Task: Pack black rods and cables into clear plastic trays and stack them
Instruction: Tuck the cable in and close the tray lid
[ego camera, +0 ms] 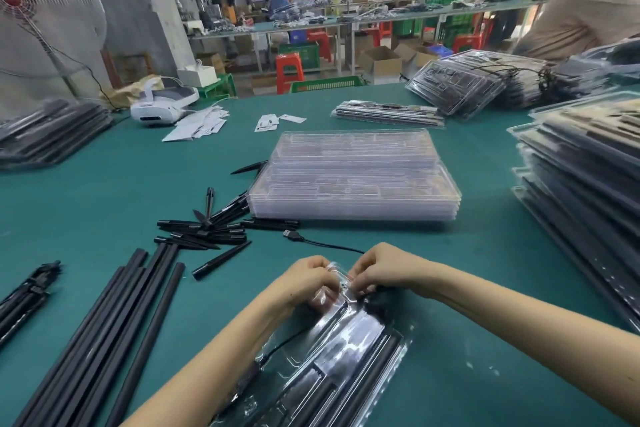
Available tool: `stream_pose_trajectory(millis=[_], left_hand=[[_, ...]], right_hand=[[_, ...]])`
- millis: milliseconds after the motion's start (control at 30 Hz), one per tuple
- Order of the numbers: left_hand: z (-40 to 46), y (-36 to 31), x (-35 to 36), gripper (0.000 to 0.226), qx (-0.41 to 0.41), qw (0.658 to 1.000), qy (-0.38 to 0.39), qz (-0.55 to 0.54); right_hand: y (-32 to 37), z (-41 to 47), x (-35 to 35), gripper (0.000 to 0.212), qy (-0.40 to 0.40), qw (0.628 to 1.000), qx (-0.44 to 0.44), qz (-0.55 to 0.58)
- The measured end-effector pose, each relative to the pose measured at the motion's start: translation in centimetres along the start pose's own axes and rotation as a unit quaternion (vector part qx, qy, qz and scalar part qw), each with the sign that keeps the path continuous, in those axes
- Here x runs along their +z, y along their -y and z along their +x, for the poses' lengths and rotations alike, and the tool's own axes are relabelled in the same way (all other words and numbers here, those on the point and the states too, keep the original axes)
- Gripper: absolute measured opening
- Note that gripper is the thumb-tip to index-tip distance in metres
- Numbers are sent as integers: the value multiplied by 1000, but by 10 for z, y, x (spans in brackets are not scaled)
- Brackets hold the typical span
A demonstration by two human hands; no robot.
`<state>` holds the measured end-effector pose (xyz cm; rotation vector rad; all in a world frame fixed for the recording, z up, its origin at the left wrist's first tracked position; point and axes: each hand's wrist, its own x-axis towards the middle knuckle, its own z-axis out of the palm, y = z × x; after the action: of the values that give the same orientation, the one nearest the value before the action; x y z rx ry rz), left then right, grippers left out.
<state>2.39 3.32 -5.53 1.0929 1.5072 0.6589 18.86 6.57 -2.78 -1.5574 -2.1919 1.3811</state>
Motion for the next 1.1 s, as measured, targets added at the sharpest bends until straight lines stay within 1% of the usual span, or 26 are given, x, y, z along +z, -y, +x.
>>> stream_pose_trajectory(millis=[100,233,367,433,500,567,667,767,833,867,1000,1100], left_hand=[[0,-1,2,16,-1,1000,-10,-3],[-2,-1,3,18,-3,1000,-17,-7],[-3,-1,7,18,3,999,-31,-20],[-3,-1,10,19,9,999,-39,-22],[-3,-1,12,20,14,999,-49,-14],[-4,-1,12,20,15,999,-51,-6],[-3,-1,10,20,14,999,-45,6],[-3,0,5,17,2,1000,-21,10],[-4,0,-1,15,0,1000,6,11],[-5,0,-4,14,2,1000,19,9],[-9,-2,-10,14,-8,999,51,-11],[-16,-5,-18,17,-28,994,86,-60]], right_hand=[[1,0,1,6,-17,1000,-1,-25],[-1,0,3,17,-28,999,22,33],[-4,1,7,14,-42,997,36,51],[-3,2,9,9,-46,997,39,41],[-2,3,10,16,-58,998,38,13],[-2,3,11,15,-61,998,33,-8],[-1,2,7,11,-45,999,23,-2],[0,0,-2,12,16,999,20,33],[1,-1,-6,5,41,998,17,55],[1,-1,-7,3,44,997,12,58],[1,-1,-7,8,46,997,8,58],[1,-1,-2,6,22,999,2,38]])
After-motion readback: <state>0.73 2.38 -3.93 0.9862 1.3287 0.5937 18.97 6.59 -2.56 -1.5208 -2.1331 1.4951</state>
